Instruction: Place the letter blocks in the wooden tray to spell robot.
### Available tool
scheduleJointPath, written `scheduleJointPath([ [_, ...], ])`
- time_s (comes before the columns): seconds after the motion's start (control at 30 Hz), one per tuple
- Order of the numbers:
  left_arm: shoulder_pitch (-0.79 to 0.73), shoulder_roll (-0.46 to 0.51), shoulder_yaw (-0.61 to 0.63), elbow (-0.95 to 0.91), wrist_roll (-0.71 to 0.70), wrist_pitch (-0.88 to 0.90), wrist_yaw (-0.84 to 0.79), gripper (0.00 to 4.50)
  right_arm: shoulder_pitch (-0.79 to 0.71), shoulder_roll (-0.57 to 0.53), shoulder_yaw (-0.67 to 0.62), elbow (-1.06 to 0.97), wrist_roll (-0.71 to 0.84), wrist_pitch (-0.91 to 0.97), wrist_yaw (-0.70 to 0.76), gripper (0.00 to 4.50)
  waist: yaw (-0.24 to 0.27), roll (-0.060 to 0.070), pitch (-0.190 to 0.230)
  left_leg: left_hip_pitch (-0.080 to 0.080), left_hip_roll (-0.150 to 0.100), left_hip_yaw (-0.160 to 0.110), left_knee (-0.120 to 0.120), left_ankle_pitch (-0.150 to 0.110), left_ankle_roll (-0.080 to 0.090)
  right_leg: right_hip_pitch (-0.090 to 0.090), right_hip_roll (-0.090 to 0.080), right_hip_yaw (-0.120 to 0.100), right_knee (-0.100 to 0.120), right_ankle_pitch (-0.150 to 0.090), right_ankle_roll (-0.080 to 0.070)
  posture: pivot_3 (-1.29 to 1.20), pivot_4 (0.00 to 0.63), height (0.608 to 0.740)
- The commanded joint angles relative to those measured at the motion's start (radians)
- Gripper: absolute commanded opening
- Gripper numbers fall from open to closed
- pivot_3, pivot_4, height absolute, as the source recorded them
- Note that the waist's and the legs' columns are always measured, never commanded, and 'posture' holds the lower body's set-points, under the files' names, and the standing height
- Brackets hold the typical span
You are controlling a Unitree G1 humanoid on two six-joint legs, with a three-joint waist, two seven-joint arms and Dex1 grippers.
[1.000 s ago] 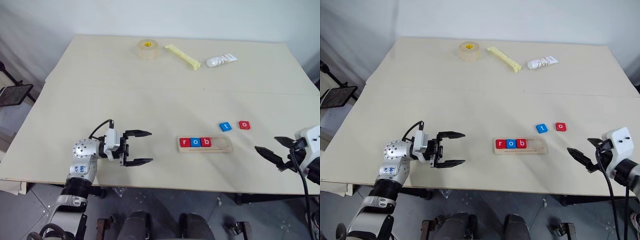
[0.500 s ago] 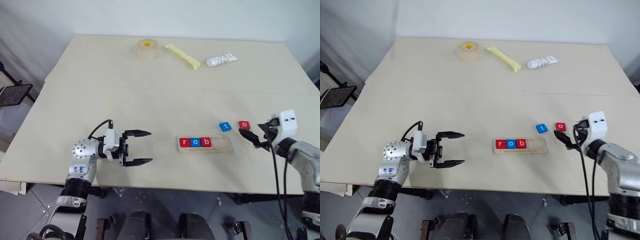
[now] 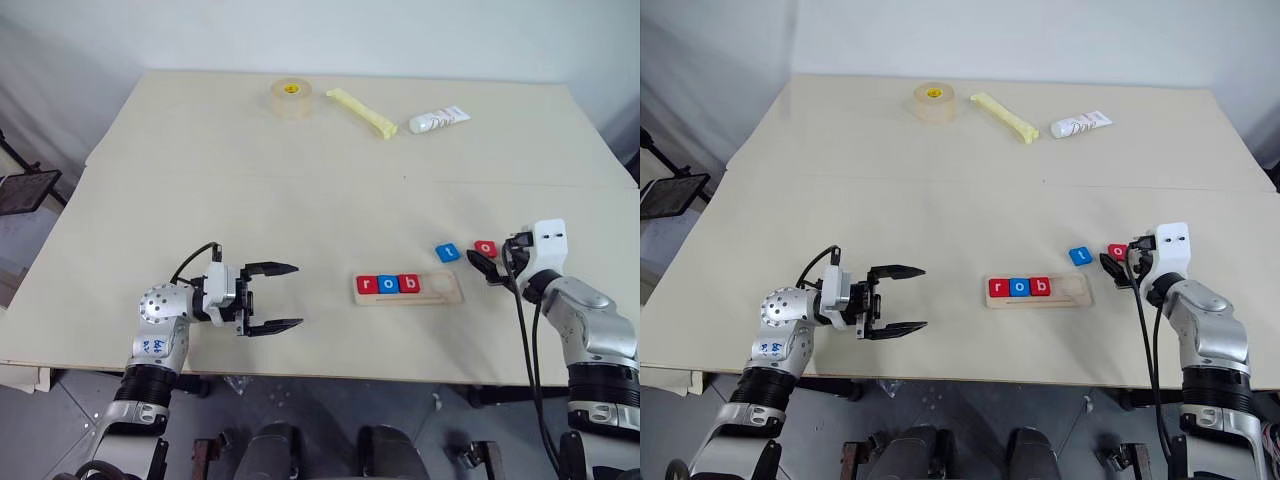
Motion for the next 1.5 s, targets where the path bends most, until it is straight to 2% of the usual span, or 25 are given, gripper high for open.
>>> scheduleJointPath([
  [0.03, 0.001, 0.004, 0.007, -0.036, -0.004, -0.001, 0.005, 4.5, 0.014, 0.008, -0.01, -0.005, -0.009, -0.013, -0.023, 4.45, -0.004, 0.0, 0.0, 0.0, 0.0, 0.0, 0.0, 0.0, 0.0, 0.0, 0.0, 0.0, 0.0, 0.0, 0.0, 0.0, 0.15, 0.74],
  [0.17, -0.003, 0.003, 0.005, -0.034, -0.004, -0.001, 0.005, 4.5, 0.021, 0.02, -0.017, -0.009, -0.006, -0.015, -0.043, 4.45, -0.008, 0.0, 0.0, 0.0, 0.0, -0.001, 0.0, 0.0, 0.0, 0.0, 0.0, 0.0, 0.0, 0.0, 0.0, 0.0, 0.15, 0.74],
  [0.2, -0.005, 0.002, 0.004, -0.032, -0.003, 0.0, 0.005, 4.5, 0.025, 0.023, -0.014, -0.012, -0.007, -0.016, -0.046, 4.28, -0.008, 0.0, 0.0, 0.0, 0.0, -0.001, 0.0, 0.0, 0.0, 0.0, 0.0, 0.0, 0.0, 0.0, 0.0, 0.0, 0.15, 0.74],
  [0.27, -0.012, -0.002, 0.0, -0.023, -0.002, 0.001, 0.002, 4.5, 0.029, 0.034, -0.013, -0.016, -0.009, -0.013, -0.065, 3.84, -0.008, 0.0, 0.0, 0.0, 0.0, -0.001, 0.0, 0.0, 0.0, 0.0, 0.0, 0.0, 0.0, 0.0, 0.0, 0.0, 0.15, 0.74],
  [0.5, -0.041, -0.017, -0.013, 0.002, 0.001, -0.001, -0.014, 4.5, 0.028, 0.066, -0.034, -0.053, 0.0, -0.023, -0.115, 1.48, -0.007, 0.0, 0.0, 0.0, 0.0, -0.001, 0.0, 0.0, 0.0, 0.001, 0.0, 0.0, 0.001, 0.0, 0.0, 0.0, 0.15, 0.74],
  [0.67, -0.047, -0.017, -0.014, 0.008, -0.001, 0.0, -0.022, 4.5, 0.099, 0.1, -0.082, -0.243, 0.038, 0.031, -0.183, 1.46, -0.007, 0.0, 0.0, 0.0, 0.0, -0.002, 0.0, 0.0, 0.0, 0.0, 0.0, 0.0, 0.001, 0.0, 0.0, 0.0, 0.15, 0.74],
  [0.87, -0.04, -0.012, -0.012, 0.006, -0.005, 0.004, -0.035, 4.5, 0.309, 0.174, -0.095, -0.593, 0.057, 0.148, -0.283, 1.46, -0.007, 0.0, 0.0, 0.0, 0.0, -0.002, -0.001, 0.0, 0.0, -0.001, 0.0, 0.001, 0.001, 0.0, 0.0, 0.0, 0.15, 0.74],
  [1.13, -0.054, -0.024, -0.017, 0.018, -0.002, 0.011, -0.046, 4.5, 0.398, 0.215, -0.087, -0.677, 0.065, 0.185, -0.296, 1.46, -0.008, 0.0, 0.0, 0.0, 0.0, 0.0, -0.001, 0.0, 0.0, -0.001, 0.001, 0.003, 0.001, 0.0, 0.0, 0.0, 0.15, 0.74],
  [1.17, -0.057, -0.025, -0.017, 0.02, -0.002, 0.011, -0.047, 4.5, 0.399, 0.215, -0.088, -0.679, 0.068, 0.187, -0.294, 2.17, -0.008, 0.0, 0.0, 0.0, 0.0, 0.0, -0.001, 0.0, 0.0, -0.001, 0.001, 0.003, 0.001, 0.0, 0.0, 0.0, 0.15, 0.74],
  [1.3, -0.067, -0.027, -0.016, 0.027, -0.001, 0.01, -0.05, 4.5, 0.416, 0.196, -0.094, -0.711, 0.08, 0.191, -0.268, 3.45, -0.007, 0.0, 0.0, 0.0, 0.0, 0.0, -0.001, 0.0, 0.0, -0.001, 0.001, 0.003, 0.001, 0.0, 0.0, 0.0, 0.15, 0.74],
  [1.4, -0.06, -0.025, -0.015, 0.019, -0.003, 0.011, -0.05, 4.5, 0.446, 0.119, -0.103, -0.758, 0.109, 0.209, -0.18, 4.44, -0.006, 0.0, 0.0, 0.0, 0.0, 0.0, -0.001, 0.0, 0.0, -0.001, 0.001, 0.003, 0.001, 0.0, 0.0, 0.0, 0.15, 0.74],
  [1.5, -0.047, -0.022, -0.015, 0.007, -0.004, 0.016, -0.046, 4.5, 0.488, -0.008, -0.086, -0.771, 0.116, 0.202, -0.049, 4.48, -0.006, 0.0, 0.0, 0.0, -0.001, 0.001, -0.001, 0.0, 0.0, -0.001, 0.0, 0.004, 0.0, 0.0, 0.0, 0.0, 0.15, 0.74],
])
